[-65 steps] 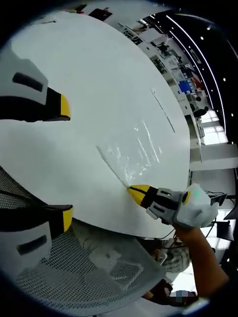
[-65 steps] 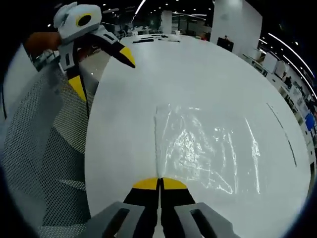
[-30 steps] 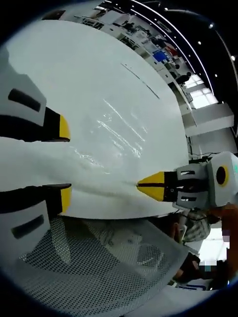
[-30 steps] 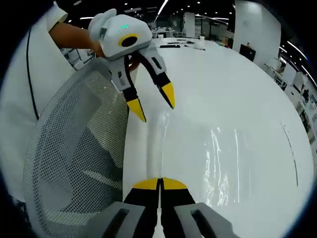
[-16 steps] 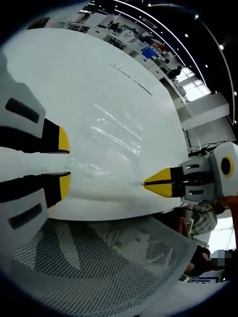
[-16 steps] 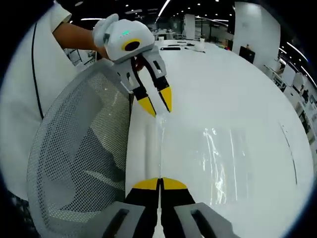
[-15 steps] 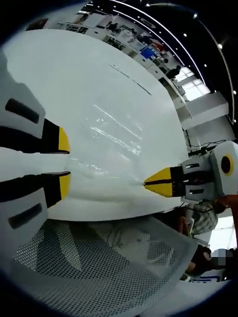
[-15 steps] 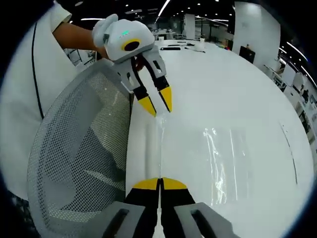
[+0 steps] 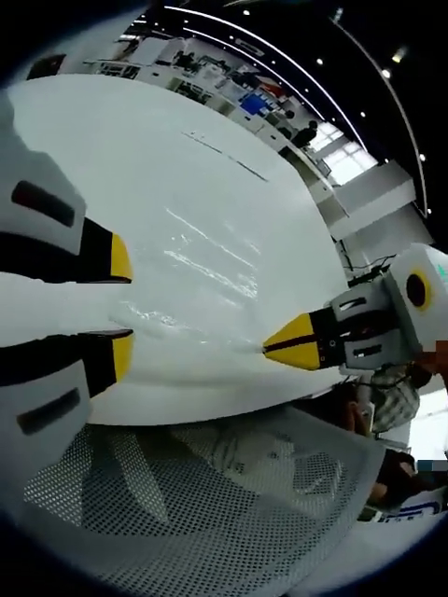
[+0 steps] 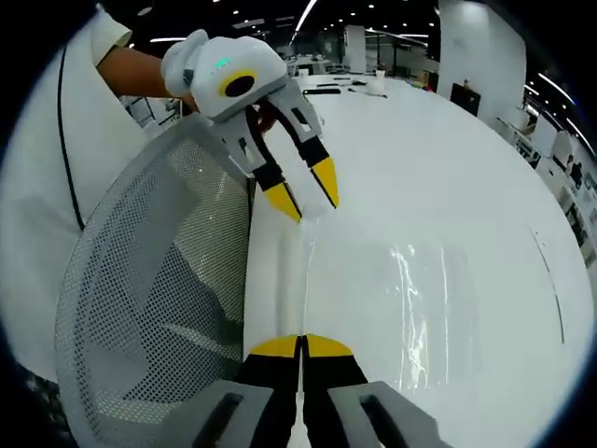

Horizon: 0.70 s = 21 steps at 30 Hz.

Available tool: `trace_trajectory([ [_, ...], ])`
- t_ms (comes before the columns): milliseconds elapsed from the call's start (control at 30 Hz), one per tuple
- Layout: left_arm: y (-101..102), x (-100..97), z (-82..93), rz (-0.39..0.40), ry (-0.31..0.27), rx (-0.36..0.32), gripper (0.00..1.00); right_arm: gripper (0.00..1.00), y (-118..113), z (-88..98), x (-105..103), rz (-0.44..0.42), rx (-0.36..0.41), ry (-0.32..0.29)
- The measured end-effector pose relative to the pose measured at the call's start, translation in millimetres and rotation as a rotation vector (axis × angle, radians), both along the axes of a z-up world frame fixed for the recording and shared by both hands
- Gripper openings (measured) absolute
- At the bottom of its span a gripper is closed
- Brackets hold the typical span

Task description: Open the resealable bag by pulling the two sides of the seal apart until the entire bag opening is separated and visibly accessible.

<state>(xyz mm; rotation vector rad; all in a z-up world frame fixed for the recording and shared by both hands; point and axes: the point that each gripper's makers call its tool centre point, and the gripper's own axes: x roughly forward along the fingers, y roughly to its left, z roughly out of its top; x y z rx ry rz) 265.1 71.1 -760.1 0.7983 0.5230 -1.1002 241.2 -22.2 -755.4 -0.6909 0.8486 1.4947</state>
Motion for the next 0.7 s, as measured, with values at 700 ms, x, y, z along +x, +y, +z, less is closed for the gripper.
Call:
trace_trajectory([
  [700, -11.1, -11.9, -3.8, -0.056, 0.057, 0.001, 0.0, 0.0, -6.5, -5.6, -3.9, 0.002, -0.029, -0.013],
])
